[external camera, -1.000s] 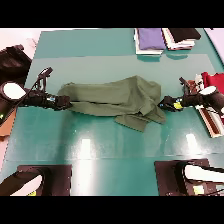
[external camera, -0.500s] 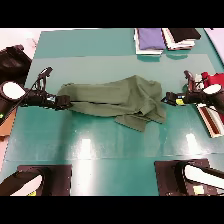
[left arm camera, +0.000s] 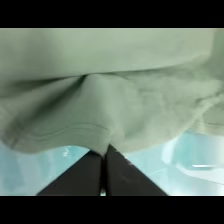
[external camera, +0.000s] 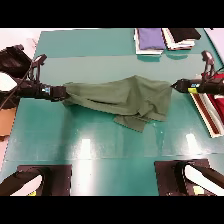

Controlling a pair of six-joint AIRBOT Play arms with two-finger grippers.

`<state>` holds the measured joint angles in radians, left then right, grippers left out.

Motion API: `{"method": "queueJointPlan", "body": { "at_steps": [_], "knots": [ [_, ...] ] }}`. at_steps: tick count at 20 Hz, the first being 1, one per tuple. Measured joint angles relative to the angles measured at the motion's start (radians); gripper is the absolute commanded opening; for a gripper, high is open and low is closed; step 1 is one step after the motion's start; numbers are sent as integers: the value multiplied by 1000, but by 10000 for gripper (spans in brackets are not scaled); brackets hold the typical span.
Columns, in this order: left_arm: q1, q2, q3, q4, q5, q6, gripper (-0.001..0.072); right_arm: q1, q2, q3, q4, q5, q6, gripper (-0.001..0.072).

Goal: Fold the shirts.

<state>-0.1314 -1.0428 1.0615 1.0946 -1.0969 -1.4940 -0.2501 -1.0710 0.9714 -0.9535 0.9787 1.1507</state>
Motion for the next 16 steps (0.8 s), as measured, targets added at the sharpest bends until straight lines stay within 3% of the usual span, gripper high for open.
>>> {"method": "queueJointPlan", "body": {
  "at_steps": [4,5,6,8,10,16],
  "knots": [
    [0,0,30,102,-78,1,21,-5,-68,79,-147,88,72,44],
    [0,0,33,114,-89,1,21,-7,-98,88,-164,103,80,285],
    [0,0,35,126,-101,1,21,-11,-131,95,-177,116,87,460],
    [0,0,39,138,-116,2,21,-23,-196,103,-187,136,96,468],
    [0,0,40,147,-129,2,21,-45,-257,107,-166,161,84,531],
    [0,0,40,152,-131,1,21,-128,-405,111,45,219,-5,530]
  ]
}}
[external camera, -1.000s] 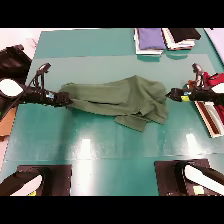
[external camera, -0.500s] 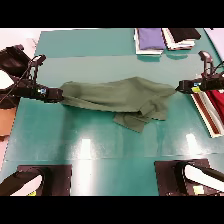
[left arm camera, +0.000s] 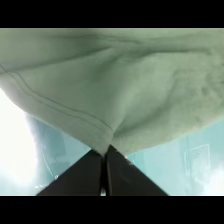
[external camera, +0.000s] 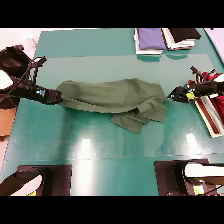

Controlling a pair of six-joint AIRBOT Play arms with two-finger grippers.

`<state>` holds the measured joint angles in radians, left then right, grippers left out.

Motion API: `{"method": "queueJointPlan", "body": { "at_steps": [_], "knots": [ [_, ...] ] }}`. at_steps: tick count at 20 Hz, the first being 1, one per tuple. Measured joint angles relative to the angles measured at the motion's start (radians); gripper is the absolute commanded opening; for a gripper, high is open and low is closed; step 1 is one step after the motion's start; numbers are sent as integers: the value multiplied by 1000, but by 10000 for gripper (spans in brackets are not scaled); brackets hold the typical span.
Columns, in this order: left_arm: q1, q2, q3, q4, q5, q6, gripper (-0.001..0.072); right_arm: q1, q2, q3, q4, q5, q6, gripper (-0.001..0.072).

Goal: Fold the shirts.

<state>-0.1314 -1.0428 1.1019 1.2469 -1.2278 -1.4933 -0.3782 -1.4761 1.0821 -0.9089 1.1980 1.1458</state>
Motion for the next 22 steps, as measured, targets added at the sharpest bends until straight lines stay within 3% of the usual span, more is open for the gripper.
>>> {"method": "queueJointPlan", "body": {
  "at_steps": [2,3,4,5,6,13,22],
  "knots": [
    [0,0,0,-1,3,-1,21,-2,-39,0,80,6,-22,512],
    [0,0,0,-2,5,-1,21,3,-56,0,109,8,-28,460],
    [0,0,0,-3,7,-2,21,13,-69,0,130,8,-34,330],
    [0,0,0,-6,8,-2,21,26,-81,0,149,7,-43,78],
    [0,0,0,-8,8,-2,21,38,-88,1,160,2,-54,15],
    [0,31,117,-9,27,-19,21,89,61,158,198,0,-112,15],
    [0,222,723,7,129,-42,20,69,502,607,203,-111,-97,14]
  ]
}}
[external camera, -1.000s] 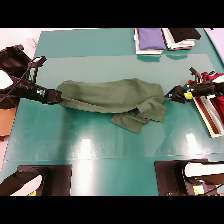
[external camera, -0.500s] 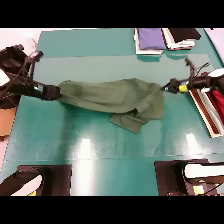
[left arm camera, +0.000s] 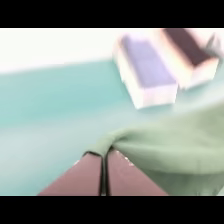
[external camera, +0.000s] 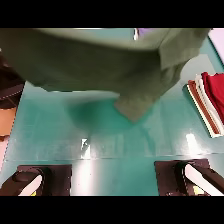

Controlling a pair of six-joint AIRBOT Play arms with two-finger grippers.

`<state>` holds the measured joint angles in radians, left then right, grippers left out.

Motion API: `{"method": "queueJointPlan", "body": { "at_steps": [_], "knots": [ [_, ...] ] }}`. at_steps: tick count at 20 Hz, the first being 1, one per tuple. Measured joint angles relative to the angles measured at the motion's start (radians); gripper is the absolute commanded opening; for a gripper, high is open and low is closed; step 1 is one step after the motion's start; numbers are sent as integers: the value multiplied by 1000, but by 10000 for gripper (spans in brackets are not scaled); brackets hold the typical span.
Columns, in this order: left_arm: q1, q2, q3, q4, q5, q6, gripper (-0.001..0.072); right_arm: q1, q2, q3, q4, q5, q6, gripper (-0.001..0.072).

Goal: Fold the shirts.

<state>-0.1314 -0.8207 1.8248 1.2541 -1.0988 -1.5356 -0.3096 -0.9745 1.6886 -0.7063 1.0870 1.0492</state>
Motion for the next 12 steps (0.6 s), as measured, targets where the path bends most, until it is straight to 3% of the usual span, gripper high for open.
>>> {"method": "queueJointPlan", "body": {
  "at_steps": [6,12],
  "knots": [
    [0,65,262,32,51,-9,19,-181,85,271,0,73,122,12],
    [-1,27,174,286,-32,-98,20,-268,-21,433,7,213,255,12]
  ]
}}
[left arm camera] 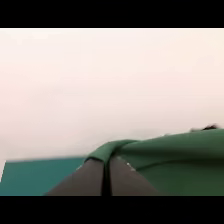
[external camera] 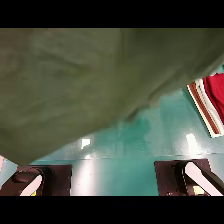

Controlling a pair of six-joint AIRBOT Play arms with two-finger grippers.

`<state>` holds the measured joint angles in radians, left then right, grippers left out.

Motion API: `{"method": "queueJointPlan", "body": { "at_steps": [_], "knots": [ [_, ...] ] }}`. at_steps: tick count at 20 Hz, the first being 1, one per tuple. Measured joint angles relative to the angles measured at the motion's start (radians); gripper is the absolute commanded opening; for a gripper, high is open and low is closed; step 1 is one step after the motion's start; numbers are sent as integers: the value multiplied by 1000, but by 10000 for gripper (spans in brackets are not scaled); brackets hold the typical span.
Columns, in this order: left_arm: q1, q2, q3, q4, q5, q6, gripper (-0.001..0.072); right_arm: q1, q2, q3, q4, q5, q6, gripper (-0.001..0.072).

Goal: Fold the shirts.

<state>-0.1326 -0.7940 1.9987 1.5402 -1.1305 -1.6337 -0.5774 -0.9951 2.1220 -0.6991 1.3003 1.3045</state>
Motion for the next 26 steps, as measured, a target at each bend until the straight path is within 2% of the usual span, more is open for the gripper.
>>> {"method": "queueJointPlan", "body": {
  "at_steps": [3,8,13,17,20,23,26],
  "knots": [
    [0,-78,-159,58,-35,-24,21,116,-65,-101,-63,23,29,11],
    [2,-324,-390,71,-43,-63,21,353,-267,-315,-280,56,78,12],
    [2,-584,-455,56,55,-64,20,446,-511,-396,-375,4,97,12],
    [8,-699,-467,43,158,-56,20,451,-654,-304,-393,-46,100,12],
    [45,-728,-467,-13,186,-21,21,446,-707,-223,-395,-51,90,12],
    [95,-740,-473,-130,130,72,21,443,-723,-199,-411,-3,70,12],
    [114,-745,-502,-209,71,158,21,449,-703,-267,-479,24,62,12]
  ]
}}
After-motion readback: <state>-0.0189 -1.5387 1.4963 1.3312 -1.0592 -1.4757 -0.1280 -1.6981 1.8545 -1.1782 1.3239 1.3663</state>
